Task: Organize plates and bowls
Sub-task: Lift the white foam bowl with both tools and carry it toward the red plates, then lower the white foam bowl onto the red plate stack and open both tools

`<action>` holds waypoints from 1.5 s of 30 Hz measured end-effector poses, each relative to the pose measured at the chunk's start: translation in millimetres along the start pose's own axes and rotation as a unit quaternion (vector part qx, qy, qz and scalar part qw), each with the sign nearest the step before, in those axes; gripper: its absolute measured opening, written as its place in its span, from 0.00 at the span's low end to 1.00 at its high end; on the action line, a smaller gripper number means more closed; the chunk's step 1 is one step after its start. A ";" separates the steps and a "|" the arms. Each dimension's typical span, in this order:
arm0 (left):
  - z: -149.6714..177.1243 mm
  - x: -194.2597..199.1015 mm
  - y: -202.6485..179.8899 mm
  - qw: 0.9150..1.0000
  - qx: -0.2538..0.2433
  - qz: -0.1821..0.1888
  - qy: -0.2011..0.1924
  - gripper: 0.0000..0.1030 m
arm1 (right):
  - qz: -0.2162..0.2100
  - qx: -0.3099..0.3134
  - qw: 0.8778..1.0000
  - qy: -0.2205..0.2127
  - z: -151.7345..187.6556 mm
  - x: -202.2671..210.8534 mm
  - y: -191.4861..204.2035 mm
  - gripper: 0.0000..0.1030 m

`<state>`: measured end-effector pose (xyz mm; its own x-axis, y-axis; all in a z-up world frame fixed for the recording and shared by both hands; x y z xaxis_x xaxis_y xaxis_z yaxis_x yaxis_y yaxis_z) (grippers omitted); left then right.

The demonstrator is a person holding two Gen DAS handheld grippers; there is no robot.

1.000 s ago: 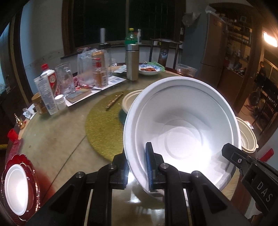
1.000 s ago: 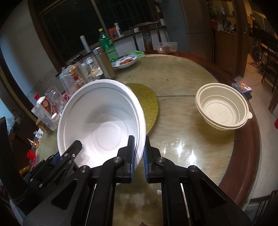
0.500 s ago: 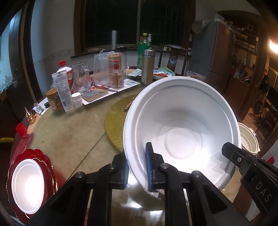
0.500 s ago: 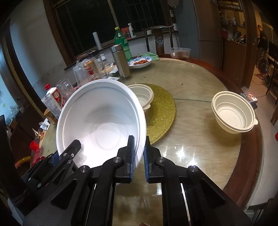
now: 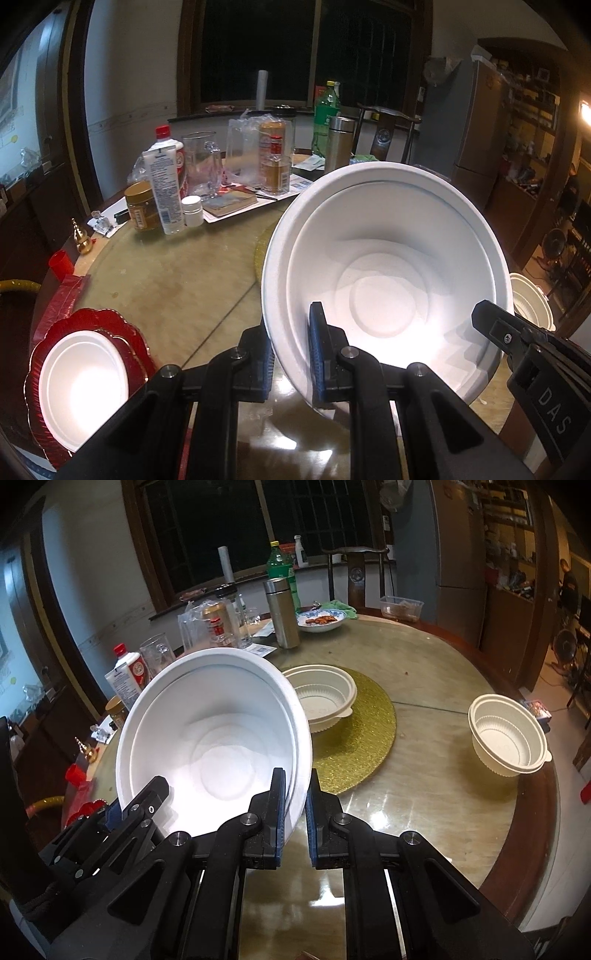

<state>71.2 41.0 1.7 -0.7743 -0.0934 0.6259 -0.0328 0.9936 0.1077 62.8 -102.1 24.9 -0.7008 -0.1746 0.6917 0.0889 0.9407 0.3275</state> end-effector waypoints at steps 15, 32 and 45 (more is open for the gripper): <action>10.4 17.4 34.0 0.999 0.020 -0.029 -0.008 0.15 | -0.020 0.032 0.999 0.000 13.2 1.7 39.6 0.10; 26.6 38.4 89.4 0.996 0.047 -0.081 -0.009 0.15 | -0.060 0.084 0.995 0.008 38.5 2.8 97.4 0.10; 51.9 53.5 140.7 0.989 0.079 -0.128 0.003 0.16 | -0.103 0.131 0.986 0.030 70.9 0.1 152.4 0.11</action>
Point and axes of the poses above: each gripper's, at about its wrist camera, not at the fingertips, and x roughly against the way its jaws point, y to its left, z to its underside, the point moved 6 cm from there along -x, roughly the way its jaws point, and after that the axes turned 14 degrees about -x, right-handed, at the moved point
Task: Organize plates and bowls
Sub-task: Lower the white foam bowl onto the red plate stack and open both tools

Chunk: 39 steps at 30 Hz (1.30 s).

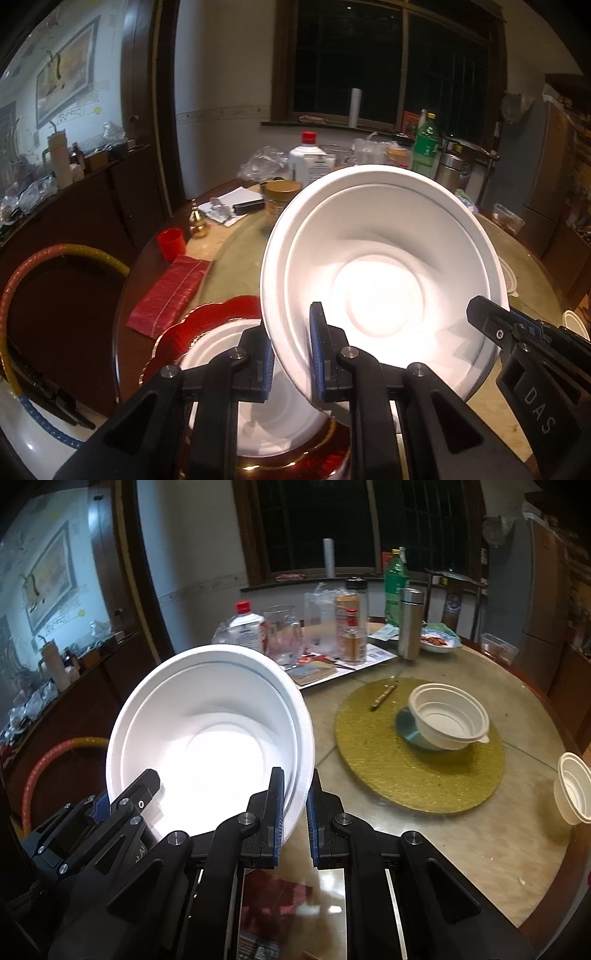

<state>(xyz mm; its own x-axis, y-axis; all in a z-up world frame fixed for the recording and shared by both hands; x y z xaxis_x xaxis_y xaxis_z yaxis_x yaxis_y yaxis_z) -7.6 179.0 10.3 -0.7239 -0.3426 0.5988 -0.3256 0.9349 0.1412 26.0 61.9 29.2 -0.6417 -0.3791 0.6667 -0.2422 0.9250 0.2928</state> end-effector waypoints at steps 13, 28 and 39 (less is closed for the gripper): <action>17.8 3.8 31.5 0.999 0.019 -0.028 0.012 0.16 | -0.024 0.027 0.999 0.020 17.6 -10.5 33.4 0.11; 46.3 -5.1 61.7 0.996 0.036 -0.046 0.066 0.16 | -0.057 0.055 0.992 0.099 48.1 -39.7 60.1 0.11; 63.0 -25.4 66.5 0.992 0.043 -0.034 0.113 0.16 | -0.073 0.038 0.982 0.168 58.9 -68.3 59.4 0.12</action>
Point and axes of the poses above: each gripper's, at about its wrist camera, not at the fingertips, and x roughly against the way its jaws point, y to its left, z to its underside, the point moved 6 cm from there along -x, roughly the way its jaws point, and after that the axes turned 14 degrees about -x, right-handed, at the moved point
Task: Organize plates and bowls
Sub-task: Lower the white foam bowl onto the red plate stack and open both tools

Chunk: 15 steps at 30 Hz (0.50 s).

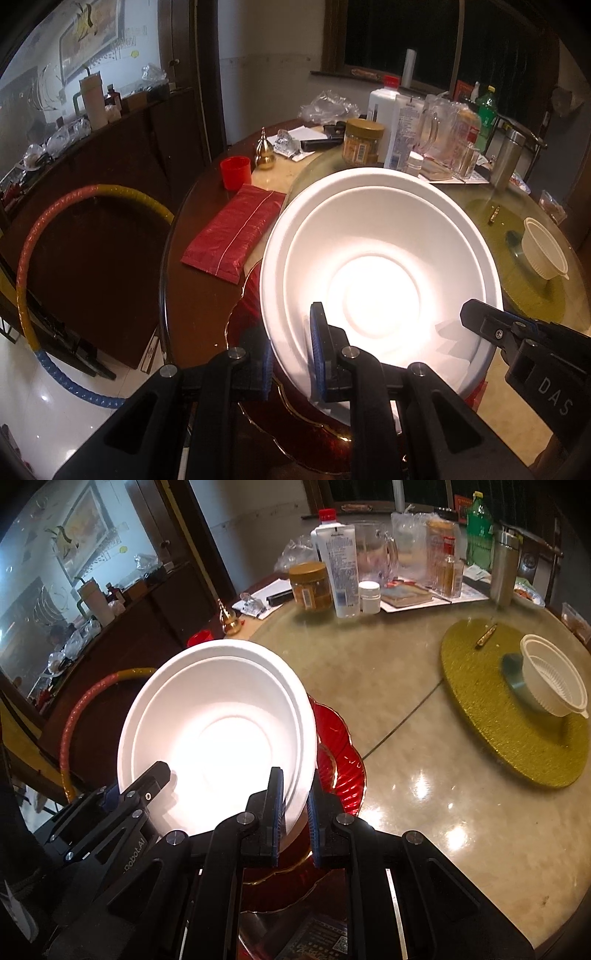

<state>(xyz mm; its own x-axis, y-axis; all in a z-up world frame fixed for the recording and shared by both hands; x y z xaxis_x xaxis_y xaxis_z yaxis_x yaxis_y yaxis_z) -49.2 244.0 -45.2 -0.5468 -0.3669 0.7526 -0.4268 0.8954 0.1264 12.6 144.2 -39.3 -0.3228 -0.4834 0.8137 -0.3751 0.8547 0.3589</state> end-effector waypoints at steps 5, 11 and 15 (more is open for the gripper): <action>1.1 -6.9 2.0 1.000 0.003 -0.002 0.013 0.18 | 0.008 0.010 1.000 0.008 -2.1 -5.8 0.9 0.12; 0.5 -11.7 1.4 1.000 -0.001 -0.010 0.021 0.19 | 0.026 0.029 0.999 0.012 -2.9 -10.6 3.3 0.16; -0.1 -11.3 6.0 1.000 0.004 -0.015 0.023 0.19 | 0.042 0.050 0.998 0.007 -4.2 -12.0 4.9 0.45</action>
Point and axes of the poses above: each gripper's, at about its wrist camera, not at the fingertips, and x roughly against the way its jaws point, y to its left, z to its underside, the point moved 6 cm from there along -x, roughly the way its jaws point, and after that the axes turned 14 degrees about -x, right-handed, at the moved point
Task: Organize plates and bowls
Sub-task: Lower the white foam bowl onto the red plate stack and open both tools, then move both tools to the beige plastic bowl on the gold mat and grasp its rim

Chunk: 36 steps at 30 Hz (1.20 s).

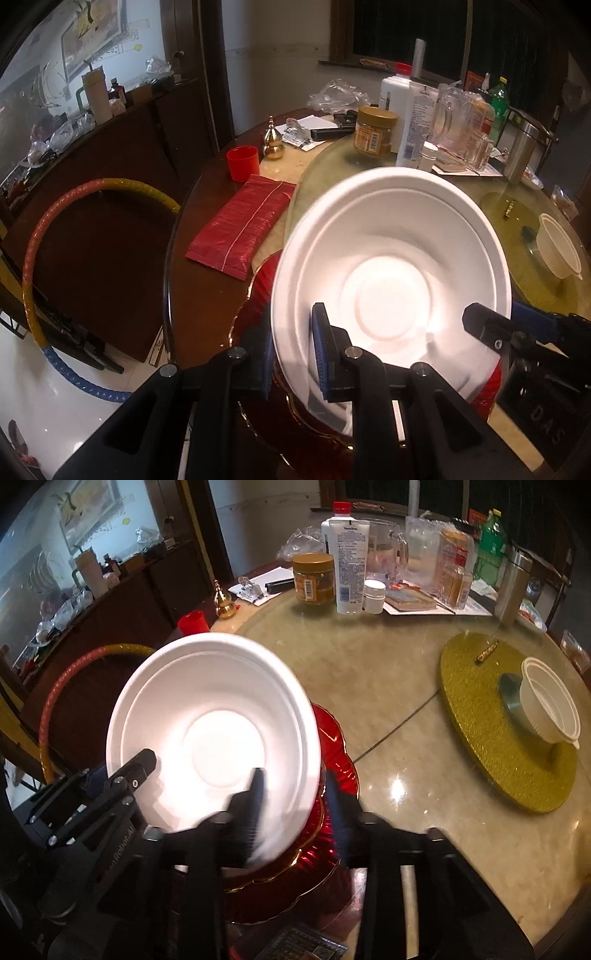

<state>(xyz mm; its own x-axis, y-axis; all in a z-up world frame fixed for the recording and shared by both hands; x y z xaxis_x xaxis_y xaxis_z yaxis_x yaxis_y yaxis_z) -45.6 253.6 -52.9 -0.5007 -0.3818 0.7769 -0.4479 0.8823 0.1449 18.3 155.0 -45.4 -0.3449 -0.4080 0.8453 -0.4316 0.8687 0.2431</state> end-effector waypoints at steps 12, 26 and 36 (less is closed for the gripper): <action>-5.6 33.6 28.0 0.995 0.066 -0.018 -0.073 0.81 | -0.062 -0.053 0.995 -0.049 -10.7 27.3 -29.9 0.70; -45.3 72.7 -98.4 0.984 -0.016 0.103 -0.143 0.81 | -0.114 -0.170 0.976 -0.073 -6.9 59.0 -131.4 0.70; -60.4 39.7 -216.9 0.978 -0.092 0.171 -0.082 0.81 | -0.064 -0.282 0.951 -0.114 -10.7 83.4 -257.3 0.70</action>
<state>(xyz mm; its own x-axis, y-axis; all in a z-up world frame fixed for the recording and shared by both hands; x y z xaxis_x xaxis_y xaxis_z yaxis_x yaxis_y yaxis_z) 76.5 63.7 -16.4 -0.7171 -0.0817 0.6922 -0.1008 0.9948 0.0130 109.6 -99.6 -32.4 -0.5182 -0.5158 0.6822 0.0106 0.7937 0.6082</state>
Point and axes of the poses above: each gripper's, at about its wrist camera, not at the fingertips, and x roughly against the way its jaws point, y to its left, z to its underside, the point moved 6 cm from there along -x, roughly the way its jaws point, and after that the axes turned 14 degrees about -x, right-handed, at the moved point
